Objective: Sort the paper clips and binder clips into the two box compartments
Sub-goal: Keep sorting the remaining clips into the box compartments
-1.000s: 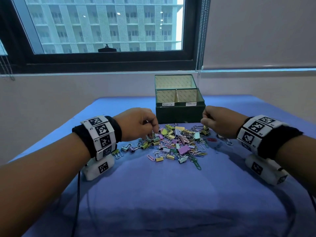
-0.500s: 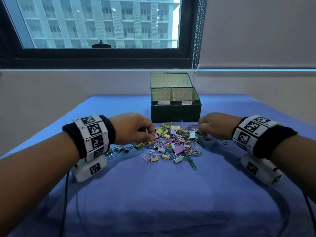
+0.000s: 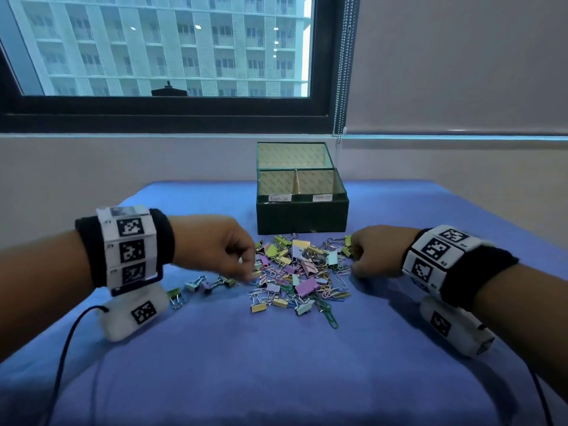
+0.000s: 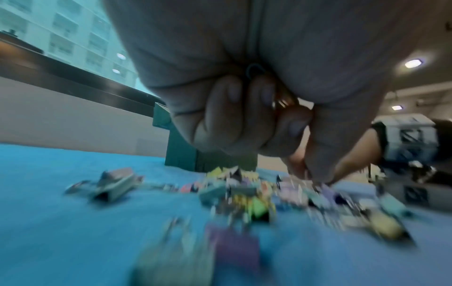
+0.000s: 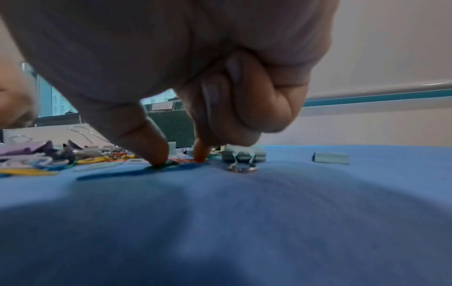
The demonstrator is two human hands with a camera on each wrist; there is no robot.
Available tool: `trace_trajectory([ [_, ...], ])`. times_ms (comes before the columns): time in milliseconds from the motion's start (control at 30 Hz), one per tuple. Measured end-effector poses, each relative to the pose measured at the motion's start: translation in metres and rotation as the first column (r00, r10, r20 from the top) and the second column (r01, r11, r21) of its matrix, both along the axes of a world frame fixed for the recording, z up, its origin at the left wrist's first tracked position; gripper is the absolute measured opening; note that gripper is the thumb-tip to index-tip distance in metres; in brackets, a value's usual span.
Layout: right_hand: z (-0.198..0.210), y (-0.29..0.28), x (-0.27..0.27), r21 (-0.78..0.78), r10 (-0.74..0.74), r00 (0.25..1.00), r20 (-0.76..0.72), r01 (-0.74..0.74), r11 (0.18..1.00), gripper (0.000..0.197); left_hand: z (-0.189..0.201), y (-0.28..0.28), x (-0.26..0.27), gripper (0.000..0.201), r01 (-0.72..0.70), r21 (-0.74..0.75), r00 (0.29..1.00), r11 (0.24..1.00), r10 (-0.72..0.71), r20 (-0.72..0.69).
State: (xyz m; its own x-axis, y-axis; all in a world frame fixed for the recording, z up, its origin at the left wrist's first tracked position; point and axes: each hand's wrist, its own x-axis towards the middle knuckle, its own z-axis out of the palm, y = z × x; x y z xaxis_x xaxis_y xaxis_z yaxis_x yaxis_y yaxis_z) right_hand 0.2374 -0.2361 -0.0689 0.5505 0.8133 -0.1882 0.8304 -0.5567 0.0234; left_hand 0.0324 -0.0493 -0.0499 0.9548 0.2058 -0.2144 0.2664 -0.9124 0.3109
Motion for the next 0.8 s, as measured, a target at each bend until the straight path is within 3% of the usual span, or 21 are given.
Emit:
trace_trajectory([
  [133,-0.002,0.003,0.0,0.004,0.051,0.999,0.016,-0.051,0.999,0.017,0.031,0.006,0.062,0.022,-0.091,0.06,0.974,0.994,0.076,0.211],
  [300,0.001,-0.001,0.001,0.13,0.07,0.997,-0.009,-0.068,0.989,0.015,0.052,0.006,0.144,0.03,-0.298,-0.025,0.895,0.954,0.289,0.34],
  [367,0.001,-0.002,0.002,0.154,0.071,0.997,-0.022,-0.067,0.986,0.014,0.053,0.004,0.167,0.026,-0.337,-0.16,0.851,0.928,0.373,0.37],
  [433,0.0,-0.002,0.004,0.186,0.086,0.996,-0.021,-0.081,0.979,0.015,0.055,0.002,0.18,0.024,-0.337,-0.454,0.813,0.825,0.498,0.301],
  [500,0.001,-0.002,0.005,0.227,0.116,0.993,-0.017,-0.109,0.968,0.012,0.061,0.003,0.176,0.023,-0.349,-0.547,0.808,0.761,0.54,0.236],
  [600,0.003,-0.002,0.005,0.268,0.154,0.986,-0.056,-0.134,0.954,0.01,0.076,0.009,0.143,0.019,-0.31,-0.491,0.824,0.814,0.488,0.288],
  [667,0.009,0.004,0.01,0.282,0.158,0.986,-0.048,-0.139,0.949,0.009,0.081,0.009,0.106,0.014,-0.282,-0.353,0.864,0.892,0.396,0.311],
  [800,0.041,0.049,0.026,0.406,0.099,0.993,0.063,-0.116,0.906,0.01,0.062,0.007,0.029,0.021,-0.279,0.083,0.96,0.957,0.275,0.053],
])
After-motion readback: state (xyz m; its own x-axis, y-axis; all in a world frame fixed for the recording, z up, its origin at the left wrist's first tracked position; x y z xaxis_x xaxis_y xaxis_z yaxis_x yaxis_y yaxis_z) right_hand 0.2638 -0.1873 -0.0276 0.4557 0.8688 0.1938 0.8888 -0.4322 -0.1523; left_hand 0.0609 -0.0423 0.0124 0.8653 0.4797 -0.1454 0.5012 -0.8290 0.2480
